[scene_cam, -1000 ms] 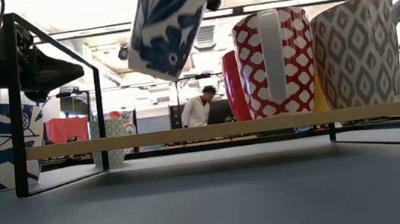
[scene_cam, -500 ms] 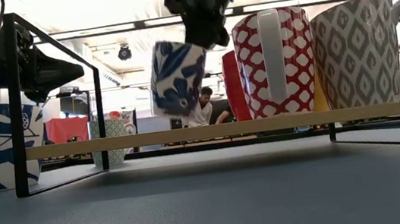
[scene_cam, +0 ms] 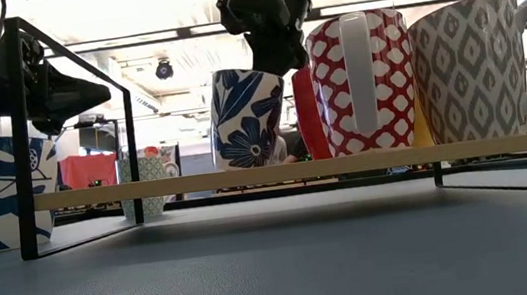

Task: Place coffee mugs
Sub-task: Put the bottom blue cup on the shelf

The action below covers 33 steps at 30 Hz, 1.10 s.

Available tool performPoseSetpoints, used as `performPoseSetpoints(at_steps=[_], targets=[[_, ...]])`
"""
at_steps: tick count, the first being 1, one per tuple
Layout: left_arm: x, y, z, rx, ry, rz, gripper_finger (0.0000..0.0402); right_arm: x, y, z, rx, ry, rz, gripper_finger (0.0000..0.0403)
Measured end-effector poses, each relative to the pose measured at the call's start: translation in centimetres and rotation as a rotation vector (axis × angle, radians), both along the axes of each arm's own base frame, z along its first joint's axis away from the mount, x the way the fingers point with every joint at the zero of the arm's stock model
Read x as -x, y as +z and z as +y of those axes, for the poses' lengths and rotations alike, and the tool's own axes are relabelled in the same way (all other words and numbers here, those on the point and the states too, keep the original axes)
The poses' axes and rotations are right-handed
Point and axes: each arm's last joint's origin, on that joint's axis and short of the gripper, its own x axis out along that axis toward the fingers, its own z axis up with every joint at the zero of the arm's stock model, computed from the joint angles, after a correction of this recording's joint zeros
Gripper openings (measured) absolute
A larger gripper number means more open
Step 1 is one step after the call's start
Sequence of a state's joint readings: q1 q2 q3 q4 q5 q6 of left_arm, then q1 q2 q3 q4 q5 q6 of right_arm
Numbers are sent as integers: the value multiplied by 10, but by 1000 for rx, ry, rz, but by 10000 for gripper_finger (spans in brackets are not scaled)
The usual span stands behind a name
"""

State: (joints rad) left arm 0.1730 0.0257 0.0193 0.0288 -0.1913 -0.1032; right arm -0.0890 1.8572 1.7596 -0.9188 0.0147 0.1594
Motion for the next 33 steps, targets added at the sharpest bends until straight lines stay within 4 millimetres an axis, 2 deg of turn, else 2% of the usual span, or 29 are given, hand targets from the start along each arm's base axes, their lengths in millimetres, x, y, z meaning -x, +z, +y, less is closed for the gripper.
performPoseSetpoints(at_steps=[13,33], targets=[[0,0,0,0,0,0,78,3,9,2,-31,35,11,13],[0,0,0,0,0,0,78,4,5,2,-29,49,28,13]])
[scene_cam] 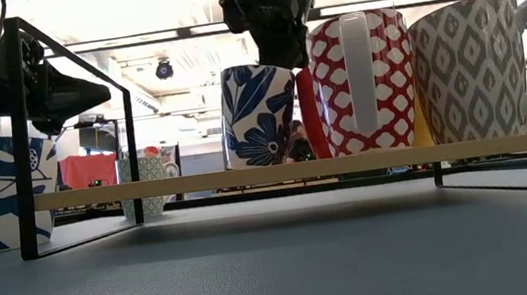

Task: Place coffee mugs
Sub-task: Put the bottom blue cup on the shelf, then put the green cup on the shelf

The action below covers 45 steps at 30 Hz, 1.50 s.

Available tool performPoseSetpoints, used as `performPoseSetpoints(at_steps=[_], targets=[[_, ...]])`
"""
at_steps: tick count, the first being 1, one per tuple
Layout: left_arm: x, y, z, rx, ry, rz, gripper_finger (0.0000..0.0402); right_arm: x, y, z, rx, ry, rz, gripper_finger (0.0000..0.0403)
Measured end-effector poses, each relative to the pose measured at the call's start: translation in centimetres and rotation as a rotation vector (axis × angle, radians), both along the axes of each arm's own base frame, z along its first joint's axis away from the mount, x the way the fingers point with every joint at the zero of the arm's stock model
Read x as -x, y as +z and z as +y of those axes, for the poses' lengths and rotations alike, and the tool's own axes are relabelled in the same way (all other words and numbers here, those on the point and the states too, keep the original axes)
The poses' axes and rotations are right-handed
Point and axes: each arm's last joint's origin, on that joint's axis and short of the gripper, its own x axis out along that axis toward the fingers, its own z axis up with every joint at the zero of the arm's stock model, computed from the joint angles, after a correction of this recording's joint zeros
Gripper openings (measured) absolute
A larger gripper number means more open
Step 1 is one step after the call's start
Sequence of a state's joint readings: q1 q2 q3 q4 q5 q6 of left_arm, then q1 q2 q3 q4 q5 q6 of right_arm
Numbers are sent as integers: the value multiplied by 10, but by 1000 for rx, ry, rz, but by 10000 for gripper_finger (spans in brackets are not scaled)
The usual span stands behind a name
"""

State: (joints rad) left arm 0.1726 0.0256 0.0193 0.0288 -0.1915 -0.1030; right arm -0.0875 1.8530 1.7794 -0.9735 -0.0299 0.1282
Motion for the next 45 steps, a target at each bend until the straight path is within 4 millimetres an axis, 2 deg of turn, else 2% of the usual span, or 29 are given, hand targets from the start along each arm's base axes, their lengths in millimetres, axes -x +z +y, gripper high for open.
performPoseSetpoints(at_steps=[6,15,22,35,45], targets=[[0,0,0,0,0,0,78,-1,0,0,12,16,-9,17],[0,0,0,0,0,0,78,-4,3,-1,20,19,-55,69],[0,0,0,0,0,0,78,-3,5,-2,20,15,-59,78],[0,0,0,0,0,0,78,13,37,-1,53,60,-146,73],[0,0,0,0,0,0,78,44,60,-3,58,46,-186,68]])
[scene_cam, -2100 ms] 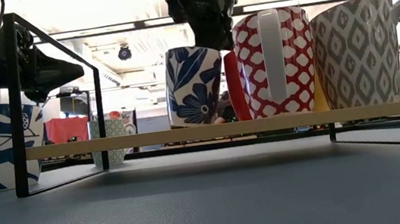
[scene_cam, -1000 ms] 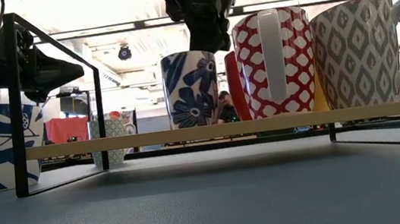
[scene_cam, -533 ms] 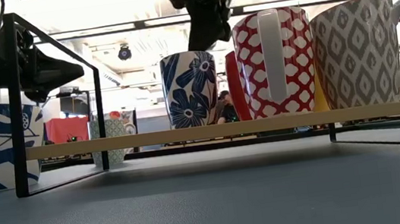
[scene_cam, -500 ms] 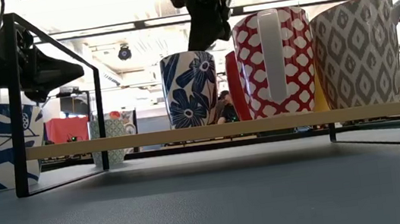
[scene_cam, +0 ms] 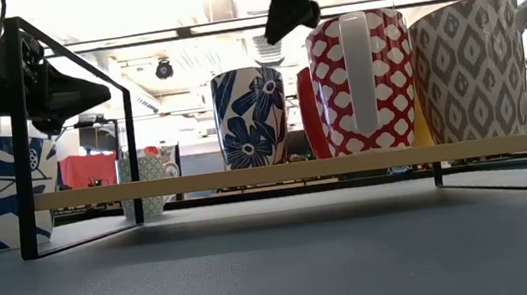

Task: Place coffee mugs
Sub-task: Put the green cup on the shelf

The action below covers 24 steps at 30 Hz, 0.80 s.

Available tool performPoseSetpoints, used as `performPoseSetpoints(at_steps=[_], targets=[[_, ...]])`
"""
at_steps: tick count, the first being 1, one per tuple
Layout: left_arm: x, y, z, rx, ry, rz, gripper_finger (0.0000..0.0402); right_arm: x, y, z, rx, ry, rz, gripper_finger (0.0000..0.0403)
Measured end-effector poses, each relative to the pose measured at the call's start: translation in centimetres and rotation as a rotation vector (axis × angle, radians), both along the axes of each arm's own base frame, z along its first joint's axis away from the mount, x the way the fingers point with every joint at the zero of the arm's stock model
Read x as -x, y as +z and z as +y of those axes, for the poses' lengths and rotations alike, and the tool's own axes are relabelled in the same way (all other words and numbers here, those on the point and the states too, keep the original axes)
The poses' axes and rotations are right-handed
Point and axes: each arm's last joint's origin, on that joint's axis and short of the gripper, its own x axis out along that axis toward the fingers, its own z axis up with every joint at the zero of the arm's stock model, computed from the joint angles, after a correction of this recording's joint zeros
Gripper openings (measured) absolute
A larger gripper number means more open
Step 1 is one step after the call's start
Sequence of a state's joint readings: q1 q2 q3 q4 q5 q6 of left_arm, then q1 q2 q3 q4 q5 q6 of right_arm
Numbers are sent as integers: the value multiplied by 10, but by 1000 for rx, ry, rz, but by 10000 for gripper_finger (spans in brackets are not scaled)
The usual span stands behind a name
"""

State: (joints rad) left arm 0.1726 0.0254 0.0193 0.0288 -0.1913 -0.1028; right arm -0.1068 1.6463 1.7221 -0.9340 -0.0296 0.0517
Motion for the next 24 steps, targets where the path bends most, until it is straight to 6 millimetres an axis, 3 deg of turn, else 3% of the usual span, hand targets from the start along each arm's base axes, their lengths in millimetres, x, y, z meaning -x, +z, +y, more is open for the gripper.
performPoseSetpoints(at_steps=[14,24], targets=[[0,0,0,0,0,0,78,65,23,7,-36,-66,-184,68],[0,0,0,0,5,0,78,98,32,12,-50,-70,-274,68]])
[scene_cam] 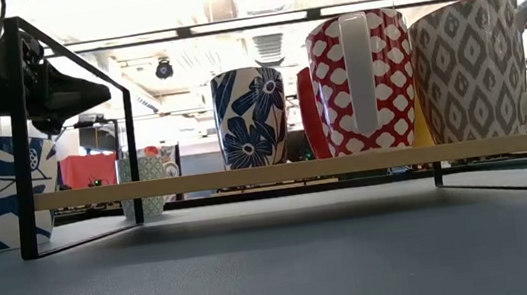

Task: Place coffee mugs
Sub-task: Put the green cup on the shelf

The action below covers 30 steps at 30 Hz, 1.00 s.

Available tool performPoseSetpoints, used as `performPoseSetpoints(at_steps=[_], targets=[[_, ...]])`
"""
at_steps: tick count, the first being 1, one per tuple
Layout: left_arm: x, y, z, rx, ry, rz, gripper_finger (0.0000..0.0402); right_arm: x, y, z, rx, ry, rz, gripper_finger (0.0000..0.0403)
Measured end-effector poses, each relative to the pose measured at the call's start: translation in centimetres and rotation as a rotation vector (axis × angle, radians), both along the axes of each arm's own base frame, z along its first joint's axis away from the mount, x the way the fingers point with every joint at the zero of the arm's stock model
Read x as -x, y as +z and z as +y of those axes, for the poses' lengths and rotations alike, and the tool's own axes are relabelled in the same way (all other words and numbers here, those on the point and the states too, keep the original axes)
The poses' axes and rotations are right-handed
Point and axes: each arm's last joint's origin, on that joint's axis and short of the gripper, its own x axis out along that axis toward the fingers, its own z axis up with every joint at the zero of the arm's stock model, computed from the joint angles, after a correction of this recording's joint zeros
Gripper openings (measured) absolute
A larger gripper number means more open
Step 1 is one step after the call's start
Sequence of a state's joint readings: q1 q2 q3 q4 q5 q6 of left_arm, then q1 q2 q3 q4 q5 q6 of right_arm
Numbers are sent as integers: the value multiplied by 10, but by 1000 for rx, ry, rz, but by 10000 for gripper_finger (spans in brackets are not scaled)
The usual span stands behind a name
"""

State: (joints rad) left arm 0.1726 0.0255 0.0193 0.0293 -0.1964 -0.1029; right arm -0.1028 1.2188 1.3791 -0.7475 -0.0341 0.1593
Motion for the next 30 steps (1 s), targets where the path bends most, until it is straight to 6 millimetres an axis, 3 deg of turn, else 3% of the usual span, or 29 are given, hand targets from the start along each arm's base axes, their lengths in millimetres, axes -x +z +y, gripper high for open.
performPoseSetpoints(at_steps=[5,12,17,21,30], targets=[[0,3,0,-8,4,-27,78,10,-3,1,11,0,-106,68],[3,21,0,-156,24,-165,78,15,-21,1,26,-4,-308,68],[5,30,5,-57,206,-186,78,16,-35,1,3,-39,-411,68],[2,42,9,-4,337,-38,78,18,-44,0,-16,-89,-400,68],[-23,68,27,101,456,527,78,25,-52,0,14,-76,-401,68]])
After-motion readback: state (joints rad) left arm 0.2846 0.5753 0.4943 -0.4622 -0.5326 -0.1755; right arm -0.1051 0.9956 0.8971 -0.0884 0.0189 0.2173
